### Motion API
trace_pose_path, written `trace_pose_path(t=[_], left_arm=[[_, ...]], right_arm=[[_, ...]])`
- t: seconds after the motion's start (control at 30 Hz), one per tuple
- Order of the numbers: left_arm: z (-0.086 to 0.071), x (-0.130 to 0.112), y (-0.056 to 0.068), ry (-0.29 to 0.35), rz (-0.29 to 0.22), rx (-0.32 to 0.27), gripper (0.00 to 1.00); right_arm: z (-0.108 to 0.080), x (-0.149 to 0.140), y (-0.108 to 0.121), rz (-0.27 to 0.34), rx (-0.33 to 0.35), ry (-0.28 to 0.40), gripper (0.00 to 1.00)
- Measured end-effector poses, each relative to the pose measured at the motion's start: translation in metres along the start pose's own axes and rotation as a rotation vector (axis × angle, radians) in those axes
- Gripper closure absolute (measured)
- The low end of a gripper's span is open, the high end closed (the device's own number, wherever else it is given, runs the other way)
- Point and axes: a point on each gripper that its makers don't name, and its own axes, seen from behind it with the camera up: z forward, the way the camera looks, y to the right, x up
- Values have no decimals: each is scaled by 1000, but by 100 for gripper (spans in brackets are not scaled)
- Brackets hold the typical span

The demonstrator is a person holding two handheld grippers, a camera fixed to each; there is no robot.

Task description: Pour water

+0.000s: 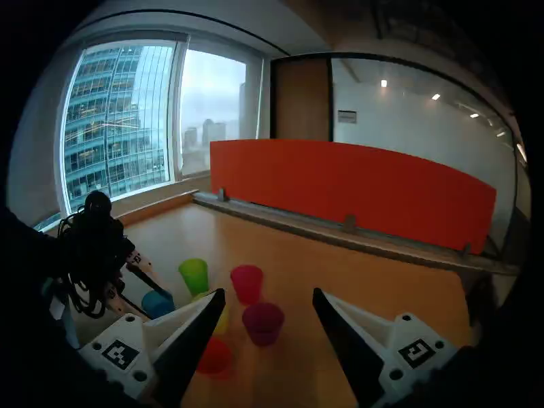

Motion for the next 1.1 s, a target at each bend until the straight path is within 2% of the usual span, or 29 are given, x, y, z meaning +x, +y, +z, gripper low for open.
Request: trace_pose_path(t=[0.37, 0.5, 0.87, 1.1], left_arm=[[-3, 0, -1, 5, -3, -5, 11], [-6, 2, -4, 25, -13, 0, 11], [-33, 33, -14, 159, -55, 29, 11], [-57, 60, -30, 251, -56, 78, 11]], right_arm=[[4, -2, 1, 3, 3, -7, 0], [5, -3, 1, -2, 4, -11, 0], [9, 0, -2, -3, 11, -11, 0], [12, 2, -6, -10, 19, -11, 0]])
